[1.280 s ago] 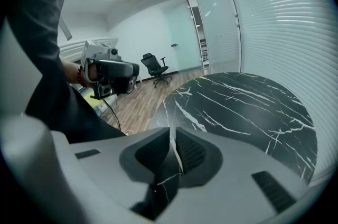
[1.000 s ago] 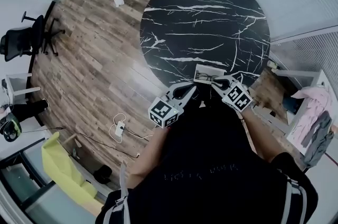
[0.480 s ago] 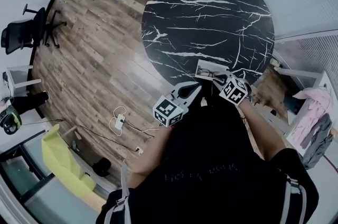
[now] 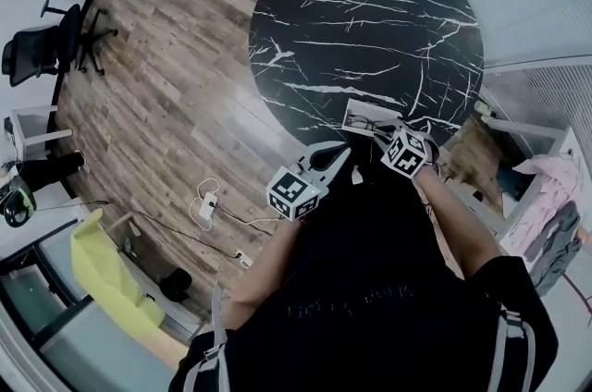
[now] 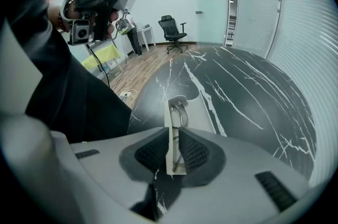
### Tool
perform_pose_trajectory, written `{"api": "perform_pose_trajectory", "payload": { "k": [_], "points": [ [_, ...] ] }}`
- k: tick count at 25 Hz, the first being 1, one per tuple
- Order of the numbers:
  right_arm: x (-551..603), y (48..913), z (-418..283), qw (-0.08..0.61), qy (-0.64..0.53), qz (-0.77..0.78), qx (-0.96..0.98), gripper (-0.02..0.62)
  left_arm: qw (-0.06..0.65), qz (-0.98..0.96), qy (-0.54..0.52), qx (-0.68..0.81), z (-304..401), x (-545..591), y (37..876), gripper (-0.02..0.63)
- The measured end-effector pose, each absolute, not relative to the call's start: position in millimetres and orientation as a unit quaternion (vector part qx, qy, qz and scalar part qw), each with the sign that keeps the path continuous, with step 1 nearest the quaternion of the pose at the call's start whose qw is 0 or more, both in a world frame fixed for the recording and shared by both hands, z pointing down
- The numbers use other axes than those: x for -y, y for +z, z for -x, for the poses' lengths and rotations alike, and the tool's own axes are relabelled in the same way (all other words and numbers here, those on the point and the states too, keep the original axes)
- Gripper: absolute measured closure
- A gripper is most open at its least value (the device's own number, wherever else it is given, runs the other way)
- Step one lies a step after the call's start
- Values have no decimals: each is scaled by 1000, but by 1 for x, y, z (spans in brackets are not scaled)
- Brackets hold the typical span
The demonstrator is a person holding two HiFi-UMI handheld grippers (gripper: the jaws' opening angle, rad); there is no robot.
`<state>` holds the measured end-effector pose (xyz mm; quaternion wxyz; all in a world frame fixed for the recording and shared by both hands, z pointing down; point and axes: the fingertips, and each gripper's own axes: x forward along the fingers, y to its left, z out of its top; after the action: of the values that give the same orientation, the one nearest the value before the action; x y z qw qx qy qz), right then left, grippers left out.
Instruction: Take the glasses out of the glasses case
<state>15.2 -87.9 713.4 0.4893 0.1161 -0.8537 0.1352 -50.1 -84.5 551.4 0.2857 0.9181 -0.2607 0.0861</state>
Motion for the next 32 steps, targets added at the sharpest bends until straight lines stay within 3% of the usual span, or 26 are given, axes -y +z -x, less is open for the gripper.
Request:
{"api": "perform_pose_trajectory", "payload": {
  "k": [32],
  "points": [
    [103, 760, 0, 541, 126, -86, 827, 554, 316, -901, 72, 289, 62, 81, 556, 586]
  ]
}}
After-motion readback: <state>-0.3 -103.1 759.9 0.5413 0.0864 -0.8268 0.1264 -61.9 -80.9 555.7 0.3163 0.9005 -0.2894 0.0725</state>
